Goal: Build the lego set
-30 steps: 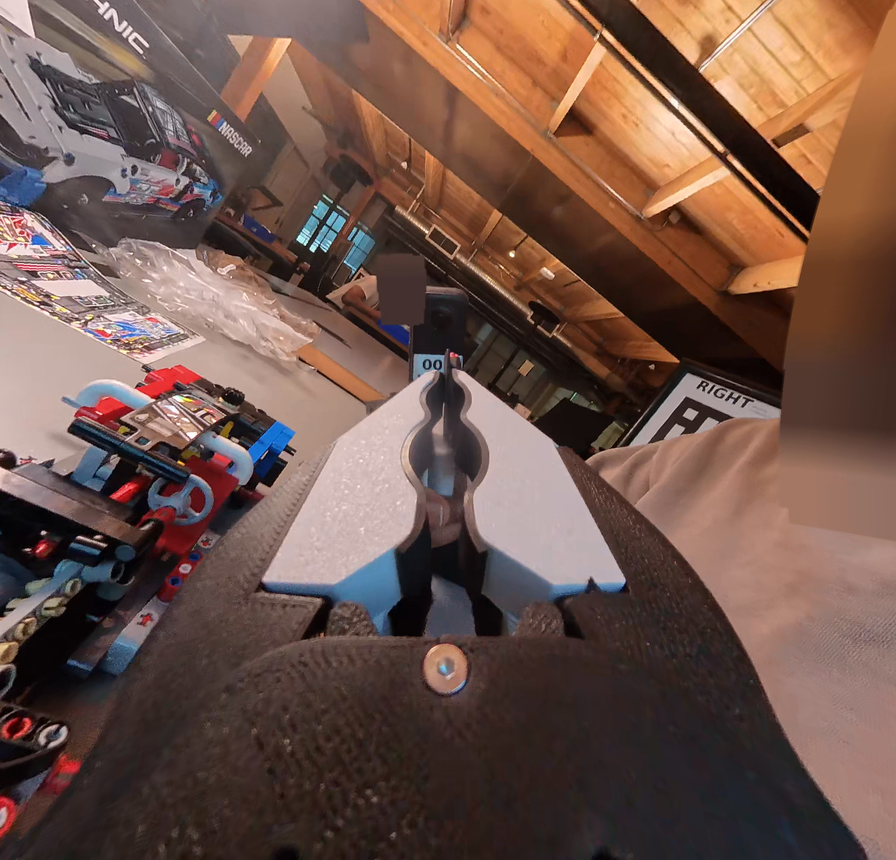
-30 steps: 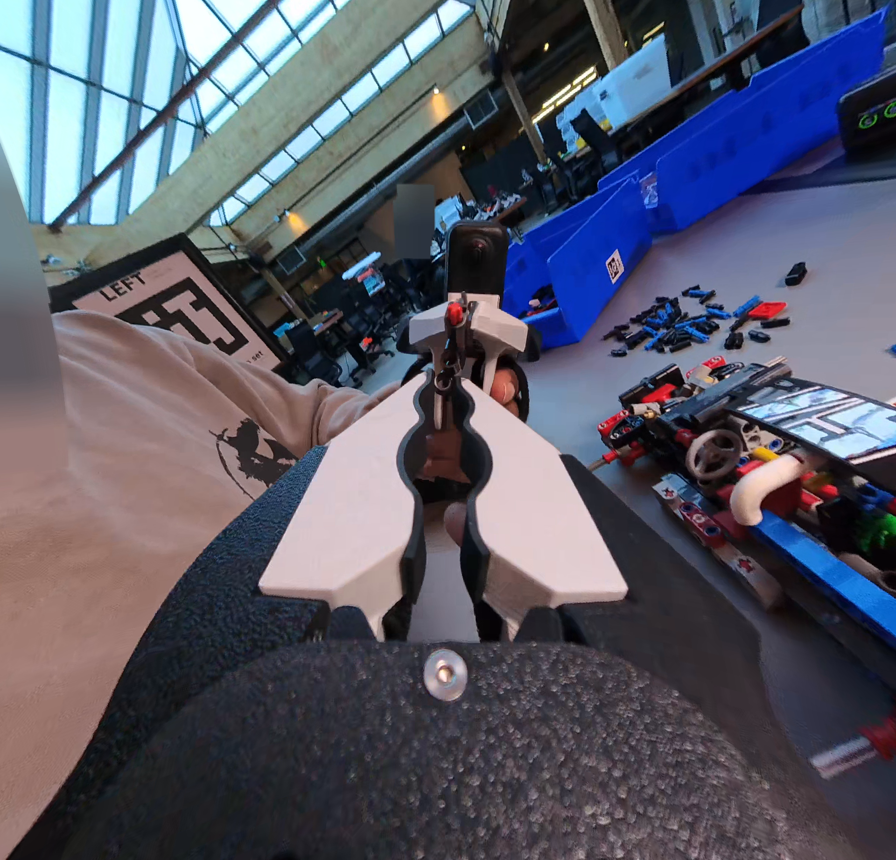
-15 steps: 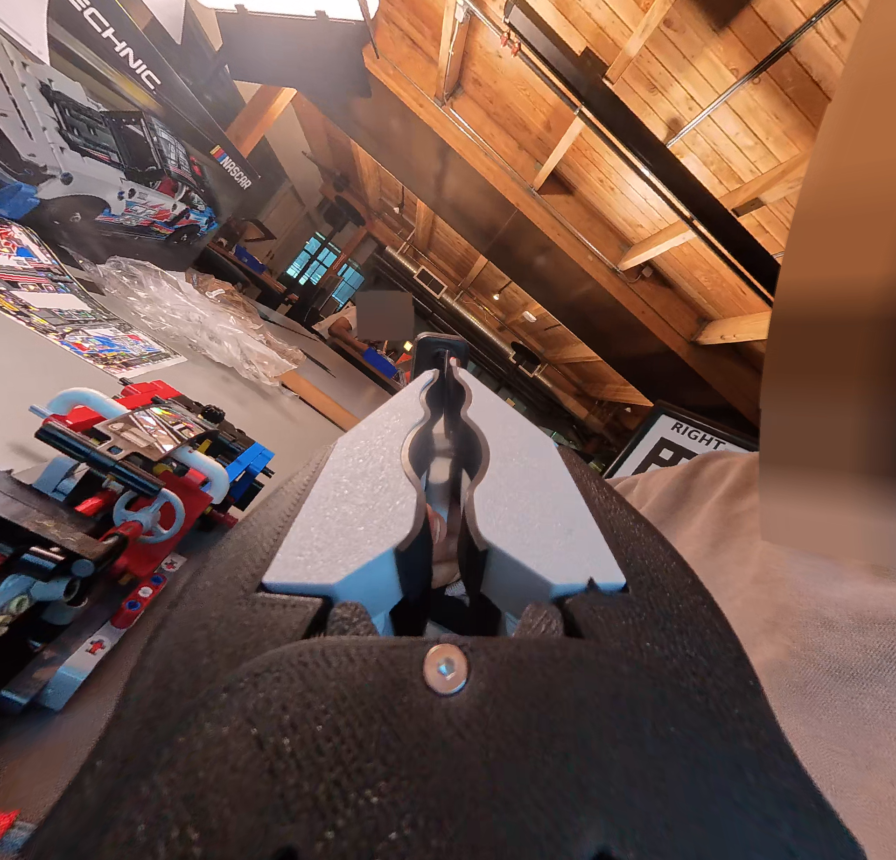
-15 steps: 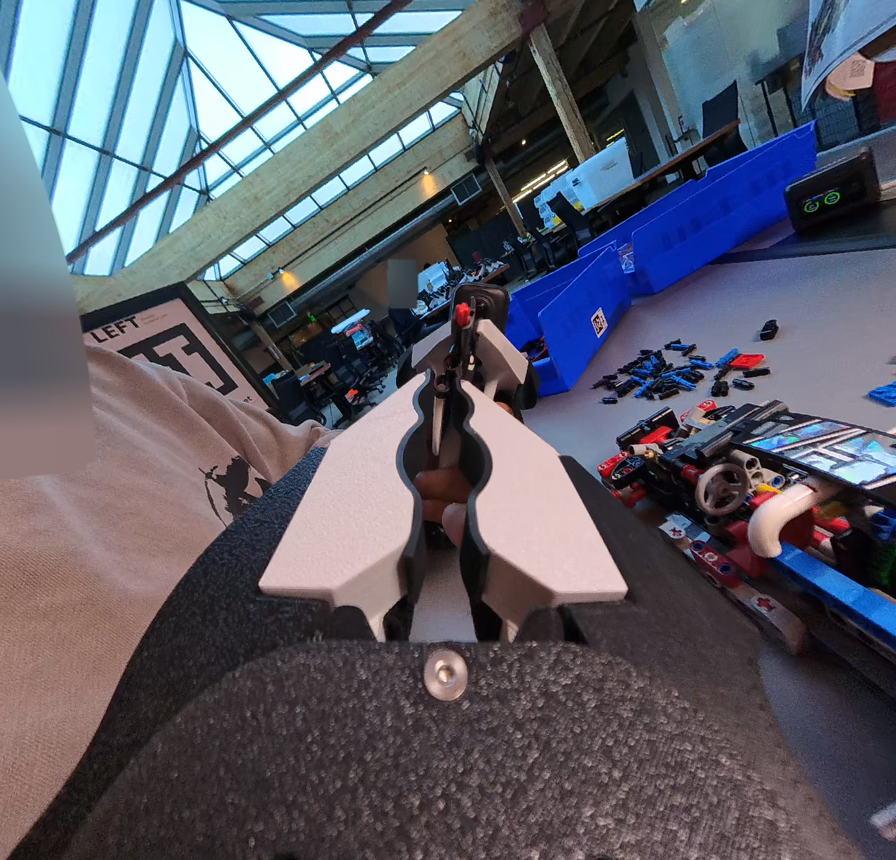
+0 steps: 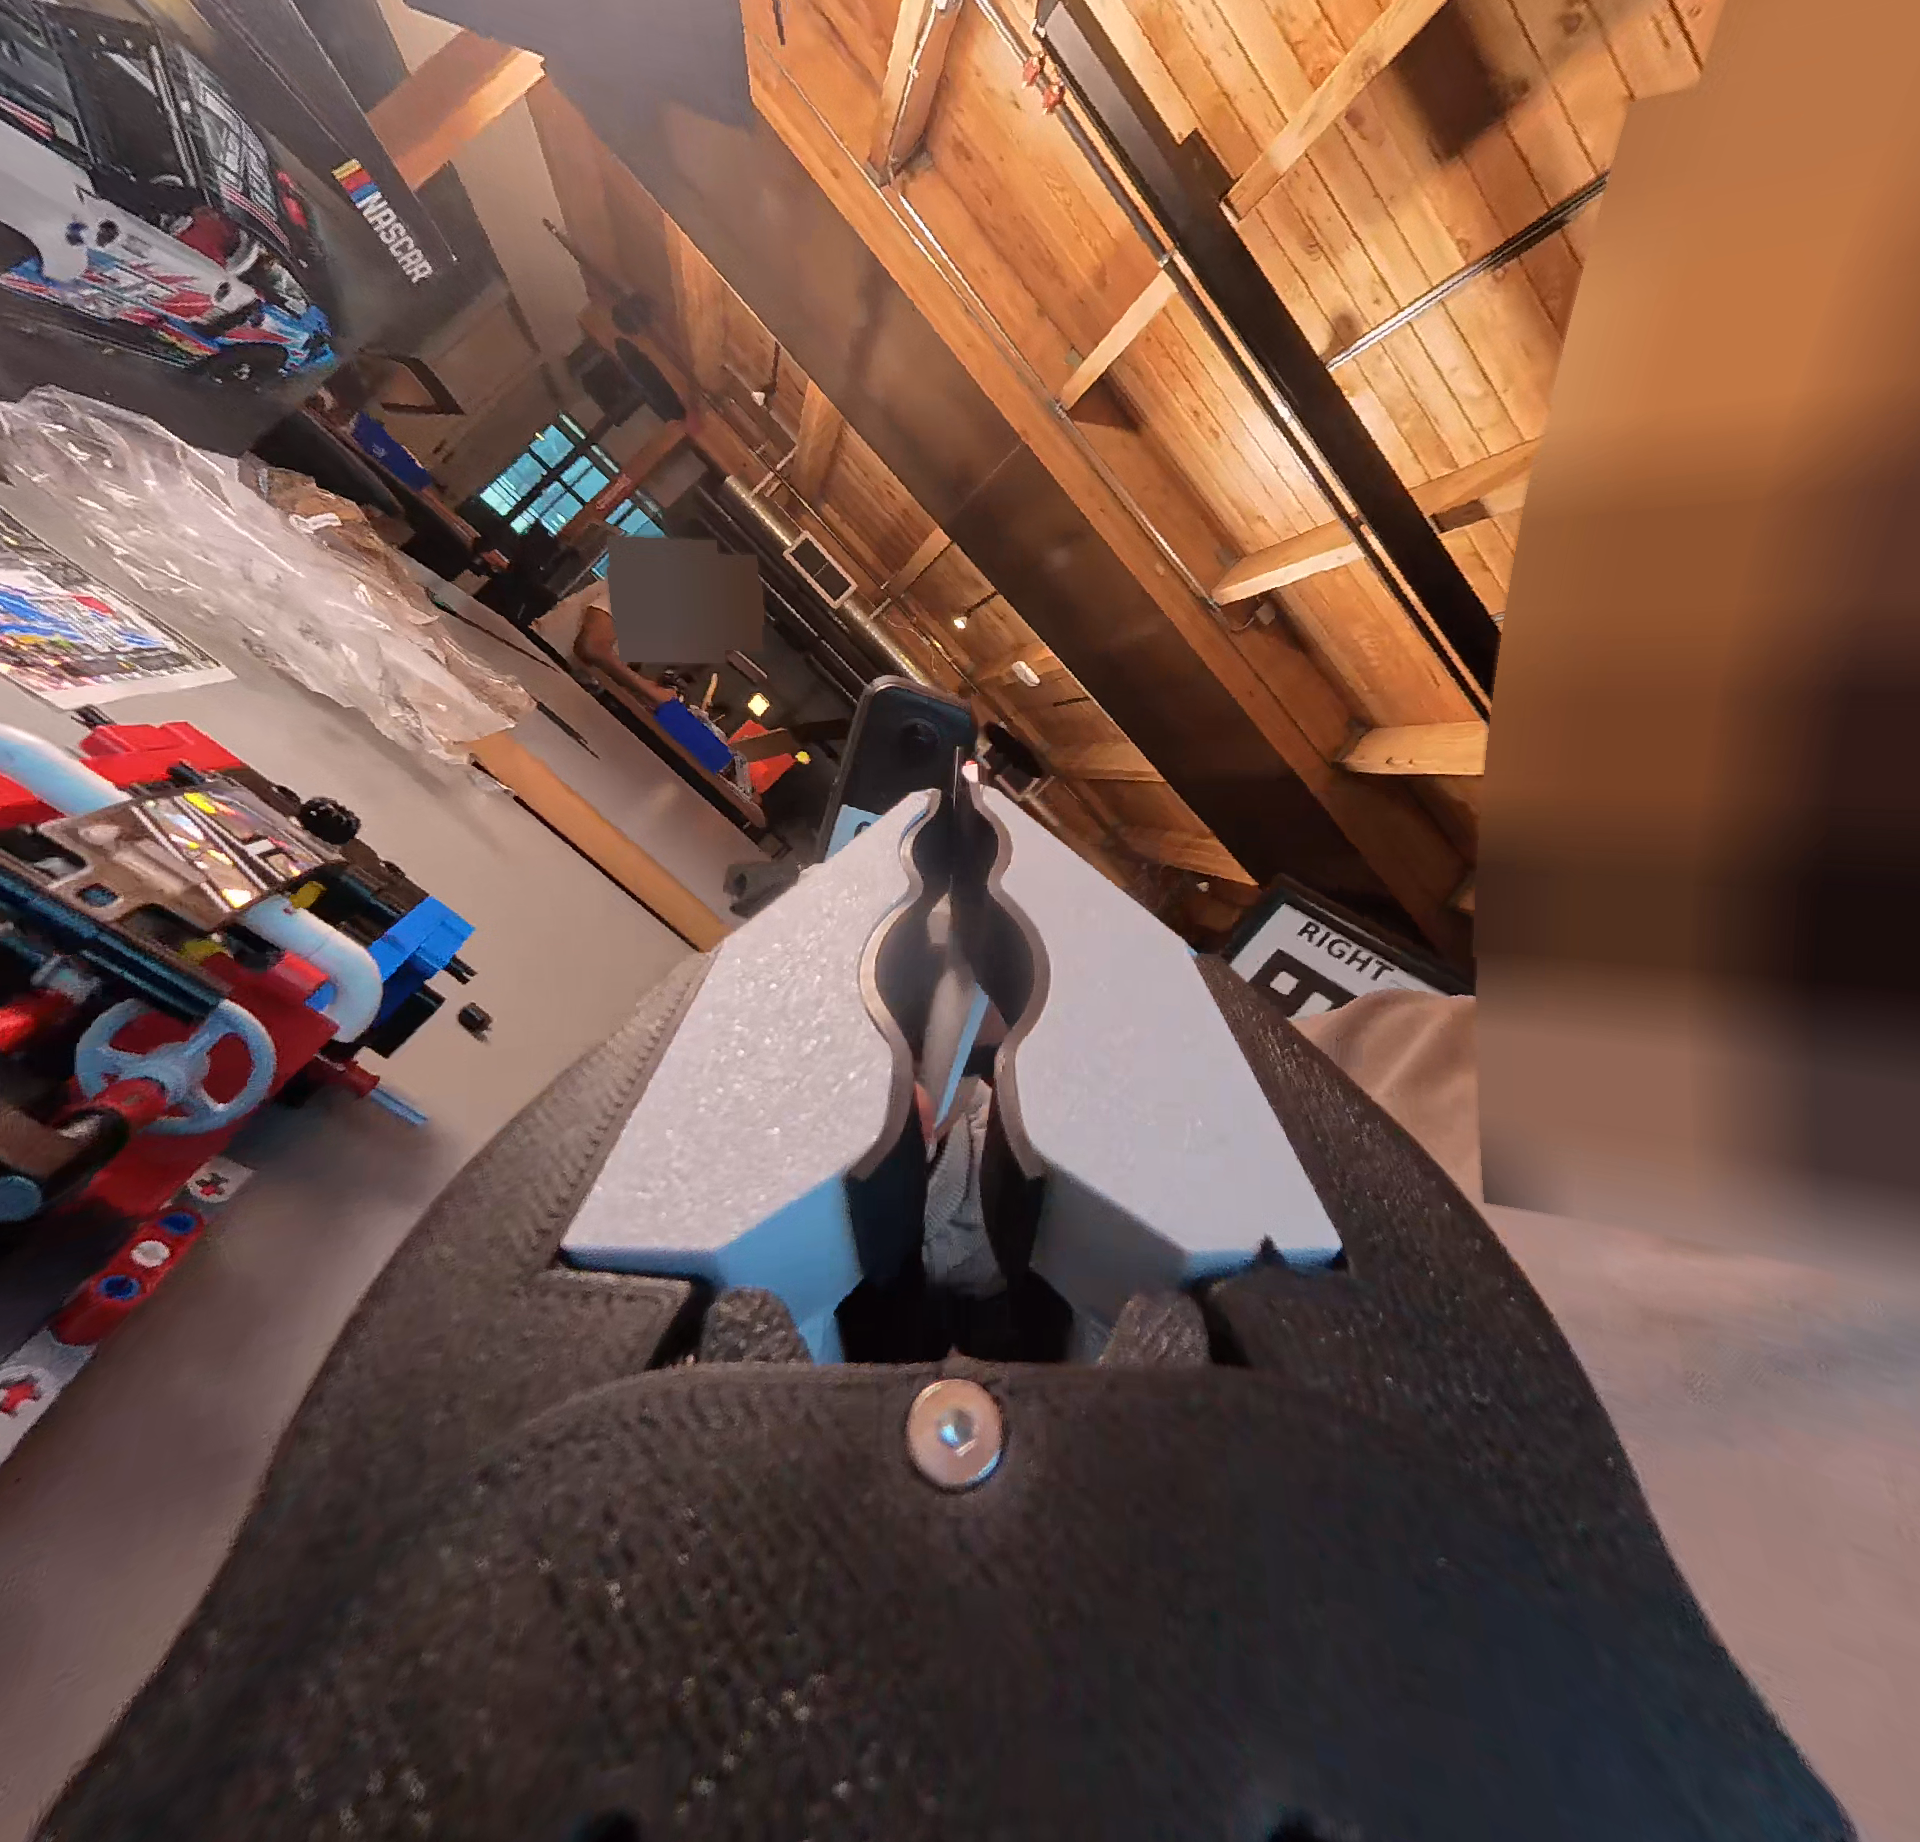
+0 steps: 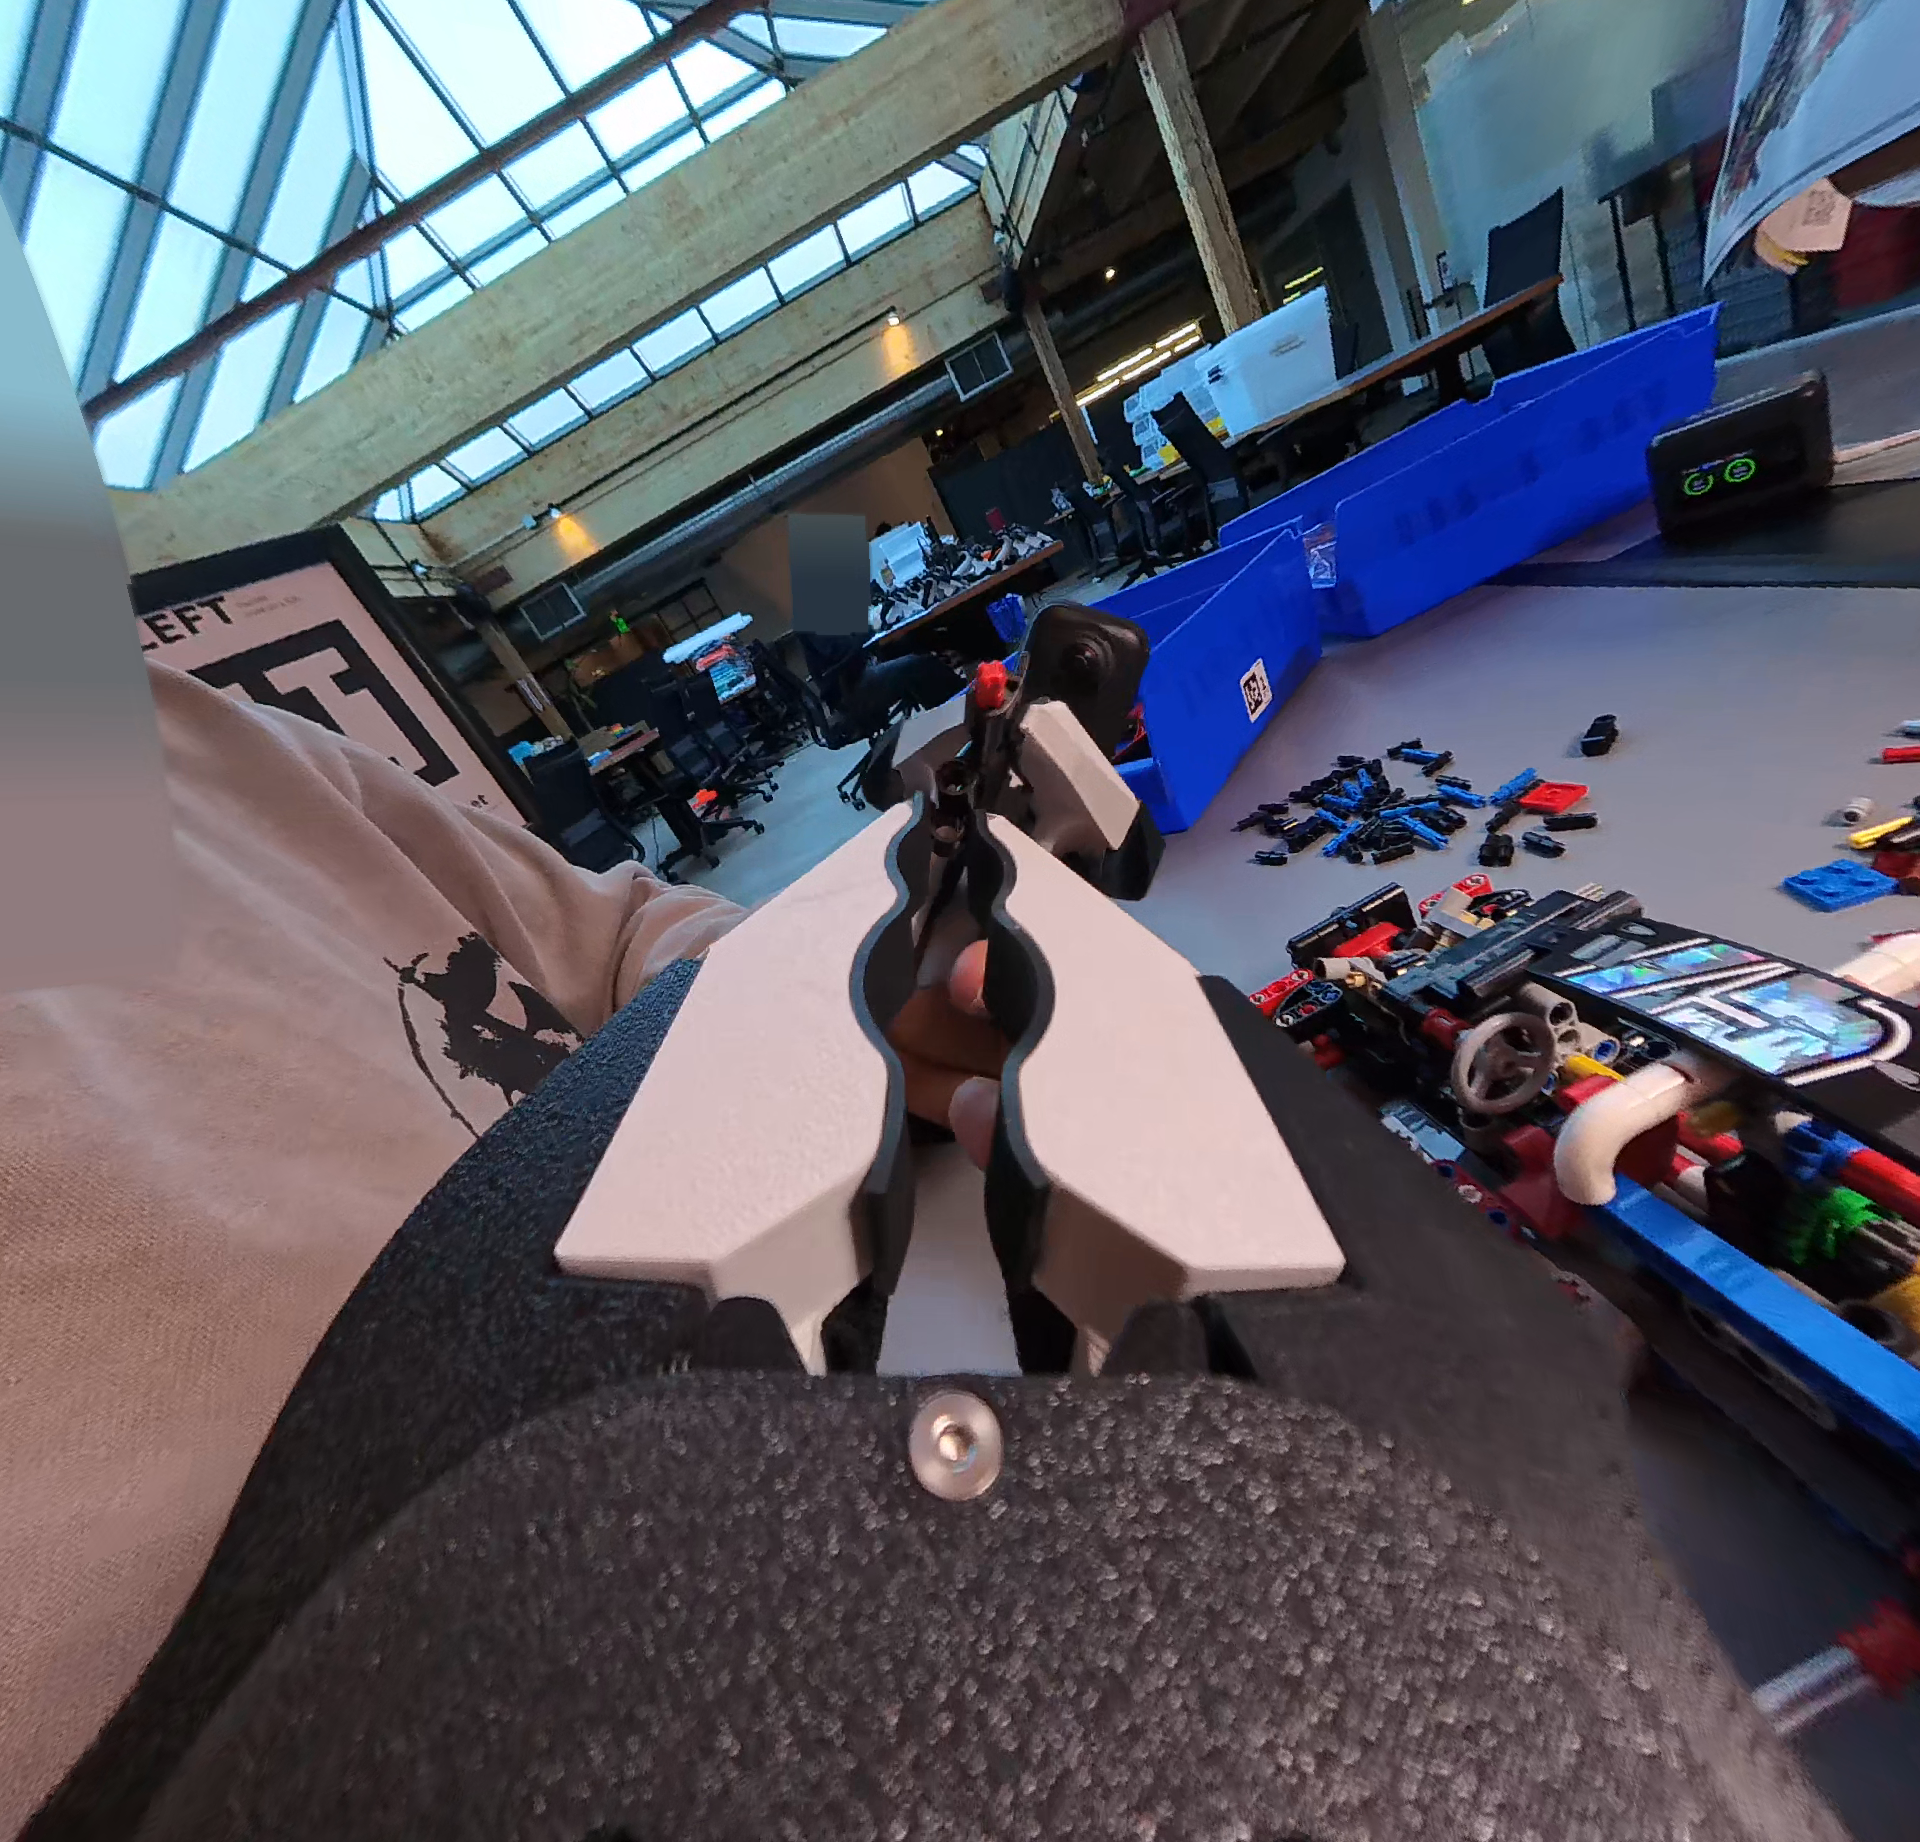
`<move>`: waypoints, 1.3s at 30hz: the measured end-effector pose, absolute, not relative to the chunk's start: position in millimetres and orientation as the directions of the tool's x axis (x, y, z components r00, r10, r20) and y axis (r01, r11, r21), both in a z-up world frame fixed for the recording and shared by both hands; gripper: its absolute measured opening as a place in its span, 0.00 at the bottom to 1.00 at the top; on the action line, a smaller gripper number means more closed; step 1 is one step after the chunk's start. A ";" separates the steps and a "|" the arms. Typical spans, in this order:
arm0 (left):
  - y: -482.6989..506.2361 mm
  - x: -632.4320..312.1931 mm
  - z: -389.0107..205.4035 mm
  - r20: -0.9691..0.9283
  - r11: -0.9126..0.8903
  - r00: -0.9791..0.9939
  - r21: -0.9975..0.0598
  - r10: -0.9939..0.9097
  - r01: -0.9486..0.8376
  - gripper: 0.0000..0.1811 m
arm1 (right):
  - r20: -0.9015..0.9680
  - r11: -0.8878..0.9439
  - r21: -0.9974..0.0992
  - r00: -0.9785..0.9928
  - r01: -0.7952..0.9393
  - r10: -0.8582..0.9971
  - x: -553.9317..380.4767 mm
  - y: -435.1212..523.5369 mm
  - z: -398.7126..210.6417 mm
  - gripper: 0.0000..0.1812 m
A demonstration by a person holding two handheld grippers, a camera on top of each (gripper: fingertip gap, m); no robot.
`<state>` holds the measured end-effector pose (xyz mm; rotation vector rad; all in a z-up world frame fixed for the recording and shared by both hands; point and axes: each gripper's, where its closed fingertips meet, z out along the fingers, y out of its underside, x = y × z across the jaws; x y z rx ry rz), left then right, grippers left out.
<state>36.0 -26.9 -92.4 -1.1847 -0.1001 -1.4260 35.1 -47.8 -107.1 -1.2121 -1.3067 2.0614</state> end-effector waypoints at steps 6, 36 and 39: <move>-26.1 36.2 -89.0 0.590 -0.150 0.423 -0.685 -0.688 0.713 0.00 | -0.500 -0.539 -0.838 -0.510 0.083 0.700 33.9 -45.8 -103.6 0.01; -3.5 4.7 -126.1 0.799 -0.242 0.328 -0.495 -0.504 0.835 0.00 | -0.035 -0.024 -0.998 -0.237 0.053 0.971 28.6 -7.6 -130.6 0.16; -6.0 28.8 -138.9 0.831 -0.427 0.258 -0.489 -0.493 0.760 0.00 | 0.359 0.379 -0.924 -0.235 0.044 0.903 33.8 -5.6 -131.8 0.31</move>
